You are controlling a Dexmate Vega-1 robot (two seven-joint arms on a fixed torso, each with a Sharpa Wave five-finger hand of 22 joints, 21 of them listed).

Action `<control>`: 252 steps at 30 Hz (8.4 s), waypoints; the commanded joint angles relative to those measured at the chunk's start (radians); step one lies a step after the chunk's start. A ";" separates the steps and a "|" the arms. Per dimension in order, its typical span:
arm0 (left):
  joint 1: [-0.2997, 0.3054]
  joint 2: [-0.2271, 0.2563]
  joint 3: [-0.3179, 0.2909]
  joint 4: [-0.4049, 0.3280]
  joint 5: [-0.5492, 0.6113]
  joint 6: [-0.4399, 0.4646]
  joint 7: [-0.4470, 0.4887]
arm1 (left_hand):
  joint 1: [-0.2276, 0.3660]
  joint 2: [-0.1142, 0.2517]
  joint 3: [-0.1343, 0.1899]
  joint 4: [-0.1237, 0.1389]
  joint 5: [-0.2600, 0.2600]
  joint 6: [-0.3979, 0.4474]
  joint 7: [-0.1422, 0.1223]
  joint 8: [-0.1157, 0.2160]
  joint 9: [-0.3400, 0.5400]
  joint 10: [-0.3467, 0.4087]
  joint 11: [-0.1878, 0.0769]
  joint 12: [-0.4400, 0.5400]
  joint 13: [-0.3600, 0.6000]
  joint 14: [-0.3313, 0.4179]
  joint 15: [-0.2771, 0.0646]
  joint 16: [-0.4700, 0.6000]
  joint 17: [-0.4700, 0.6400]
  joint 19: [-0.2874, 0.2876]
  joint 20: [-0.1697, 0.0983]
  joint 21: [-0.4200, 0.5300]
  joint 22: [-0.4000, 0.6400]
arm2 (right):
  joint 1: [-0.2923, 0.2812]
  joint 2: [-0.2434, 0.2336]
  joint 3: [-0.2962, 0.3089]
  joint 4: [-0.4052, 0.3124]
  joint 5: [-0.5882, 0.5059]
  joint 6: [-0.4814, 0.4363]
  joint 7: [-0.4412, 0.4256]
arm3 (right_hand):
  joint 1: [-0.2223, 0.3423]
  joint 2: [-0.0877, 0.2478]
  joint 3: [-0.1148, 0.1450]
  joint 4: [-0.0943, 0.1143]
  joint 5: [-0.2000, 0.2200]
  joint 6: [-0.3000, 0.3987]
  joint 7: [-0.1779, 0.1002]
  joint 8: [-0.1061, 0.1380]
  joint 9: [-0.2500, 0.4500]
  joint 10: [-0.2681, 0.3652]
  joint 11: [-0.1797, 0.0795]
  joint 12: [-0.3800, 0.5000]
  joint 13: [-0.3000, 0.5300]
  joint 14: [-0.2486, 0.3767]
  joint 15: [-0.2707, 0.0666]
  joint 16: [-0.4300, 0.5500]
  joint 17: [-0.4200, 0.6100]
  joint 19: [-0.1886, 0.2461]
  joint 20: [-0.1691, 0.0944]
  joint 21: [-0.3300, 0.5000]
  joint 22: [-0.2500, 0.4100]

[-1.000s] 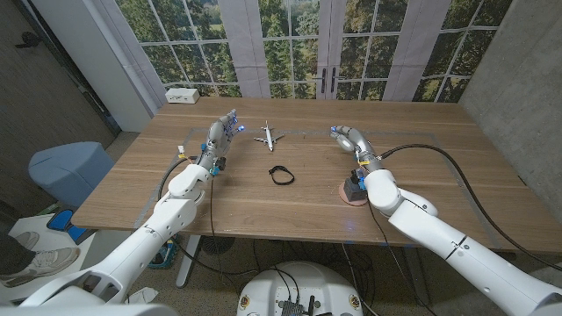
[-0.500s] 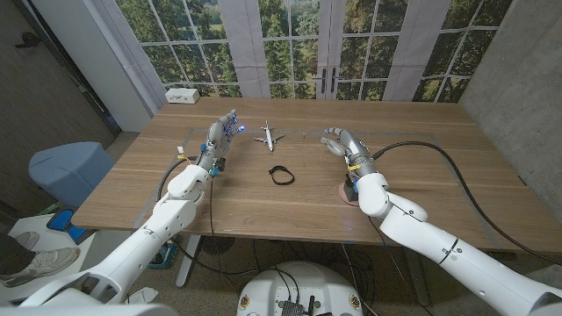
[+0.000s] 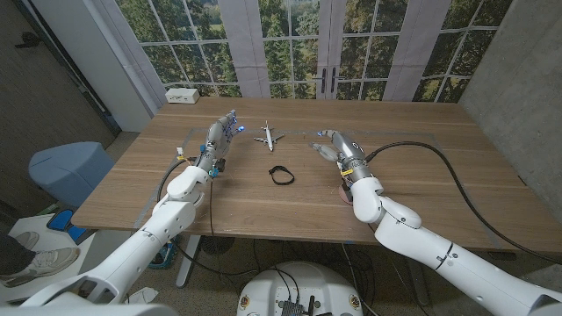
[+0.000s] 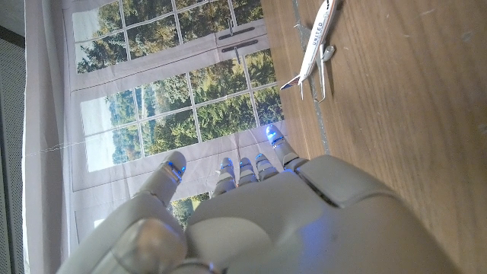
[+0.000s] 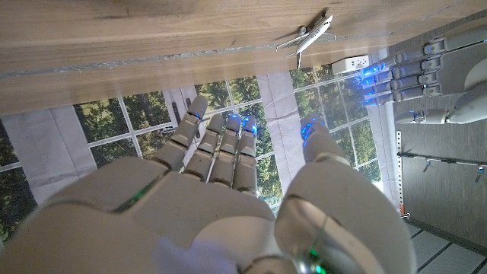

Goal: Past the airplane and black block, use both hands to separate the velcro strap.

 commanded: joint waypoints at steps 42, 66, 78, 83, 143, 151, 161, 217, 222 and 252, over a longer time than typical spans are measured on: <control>-0.002 -0.002 -0.015 0.050 -0.027 -0.049 -0.066 | -0.023 0.075 0.009 0.011 -0.001 0.052 -0.009 0.005 0.001 0.015 -0.014 0.000 0.001 0.000 -0.024 -0.001 0.005 0.000 -0.005 -0.041 0.003 | 0.041 0.112 -0.110 0.105 -0.144 -0.016 0.052 | 0.153 -0.007 -0.011 0.011 -0.006 0.092 -0.024 0.030 0.007 0.083 -0.028 0.045 0.045 0.038 -0.075 0.047 0.018 0.039 -0.009 -0.013 0.003; 0.003 -0.040 -0.039 0.084 -0.061 -0.111 -0.084 | 0.040 0.087 0.086 0.036 -0.029 0.112 0.003 -0.001 0.002 0.075 -0.031 0.003 0.000 0.045 -0.034 0.006 0.005 0.041 -0.007 -0.066 0.005 | 0.064 0.146 -0.153 0.188 -0.168 0.031 0.010 | 0.266 -0.010 -0.023 -0.002 -0.002 0.175 -0.053 0.058 0.012 0.168 -0.056 0.087 0.087 0.089 -0.112 0.102 0.045 0.067 -0.019 -0.015 0.004; 0.012 -0.039 -0.042 0.074 -0.062 -0.117 -0.083 | 0.034 0.086 0.077 0.045 -0.031 0.111 0.004 -0.003 0.003 0.076 -0.025 0.002 0.000 0.048 -0.033 0.008 0.007 0.045 -0.006 -0.069 0.005 | 0.079 0.171 -0.185 0.229 -0.210 0.004 0.001 | 0.289 -0.038 -0.043 0.005 -0.008 0.192 -0.062 0.066 0.015 0.184 -0.067 0.098 0.106 0.093 -0.113 0.120 0.060 0.062 -0.013 -0.021 0.005; 0.017 -0.037 -0.044 0.066 -0.061 -0.118 -0.079 | 0.033 0.087 0.075 0.047 -0.032 0.111 0.005 -0.003 0.003 0.076 -0.025 0.001 0.000 0.048 -0.032 0.009 0.008 0.047 -0.005 -0.071 0.005 | 0.089 0.181 -0.196 0.239 -0.223 -0.026 0.013 | 0.297 -0.040 -0.050 0.008 -0.007 0.180 -0.066 0.062 0.016 0.176 -0.074 0.097 0.115 0.089 -0.115 0.127 0.068 0.061 -0.013 -0.023 0.005; 0.041 -0.028 -0.046 0.028 -0.055 -0.126 -0.068 | 0.051 0.082 0.065 0.016 -0.034 0.101 0.012 -0.007 0.002 0.076 -0.023 -0.004 0.000 0.051 -0.021 0.000 -0.002 0.059 -0.002 -0.093 0.005 | 0.202 0.198 -0.331 0.311 -0.288 -0.312 0.125 | 0.549 0.060 -0.071 0.001 0.011 0.508 -0.143 0.167 0.009 0.511 -0.145 0.296 0.281 0.407 -0.190 0.444 0.367 0.089 -0.079 0.021 0.019; 0.042 -0.025 -0.046 0.022 -0.054 -0.121 -0.066 | 0.055 0.081 0.064 0.009 -0.034 0.101 0.012 -0.007 0.003 0.076 -0.022 -0.004 0.000 0.052 -0.021 -0.001 -0.003 0.061 -0.001 -0.096 0.005 | 0.185 0.200 -0.303 0.342 -0.265 -0.238 0.039 | 0.561 0.065 -0.072 0.009 0.007 0.520 -0.126 0.166 0.009 0.533 -0.149 0.323 0.312 0.430 -0.188 0.460 0.406 0.088 -0.082 0.035 0.023; 0.038 -0.022 -0.042 0.017 -0.049 -0.114 -0.064 | 0.061 0.081 0.063 -0.001 -0.035 0.100 0.011 -0.006 0.003 0.077 -0.024 -0.005 0.000 0.053 -0.022 -0.002 -0.004 0.063 -0.002 -0.101 0.005 | 0.145 0.224 -0.238 0.381 -0.210 -0.134 -0.114 | 0.561 0.069 -0.069 0.016 0.001 0.532 -0.118 0.166 0.011 0.538 -0.145 0.341 0.336 0.438 -0.184 0.454 0.425 0.080 -0.072 0.043 0.024; 0.055 0.155 0.028 -0.215 0.148 0.087 0.038 | 0.259 -0.127 -0.026 -0.216 -0.032 0.230 0.039 0.037 0.011 0.275 -0.020 0.038 0.015 0.291 0.029 0.020 0.001 0.204 0.091 -0.194 0.011 | 0.137 0.378 -0.087 0.569 -0.116 0.150 -0.656 | 0.560 0.060 -0.048 0.016 -0.008 0.541 -0.099 0.160 0.017 0.547 -0.134 0.369 0.389 0.479 -0.180 0.421 0.488 0.081 -0.054 0.083 0.021; 0.045 0.172 0.043 -0.239 0.174 0.120 0.042 | 0.292 -0.160 -0.035 -0.215 -0.034 0.193 0.042 0.023 0.013 0.255 -0.020 0.026 0.018 0.294 0.019 0.016 0.003 0.202 0.101 -0.207 0.013 | 0.139 0.385 -0.085 0.571 -0.121 0.146 -0.671 | 0.558 0.058 -0.048 0.017 -0.007 0.541 -0.097 0.159 0.017 0.549 -0.130 0.369 0.388 0.483 -0.179 0.422 0.493 0.080 -0.052 0.085 0.021; 0.040 0.179 0.079 -0.300 0.244 0.153 0.074 | 0.386 -0.219 -0.049 -0.211 -0.036 0.169 0.058 0.024 0.016 0.268 -0.006 0.028 0.023 0.302 0.017 0.014 0.007 0.186 0.098 -0.243 0.015 | 0.169 0.448 -0.101 0.571 -0.209 0.044 -0.671 | 0.550 0.048 -0.042 0.017 -0.003 0.547 -0.090 0.153 0.016 0.555 -0.123 0.356 0.373 0.487 -0.177 0.410 0.523 0.071 -0.043 0.099 0.021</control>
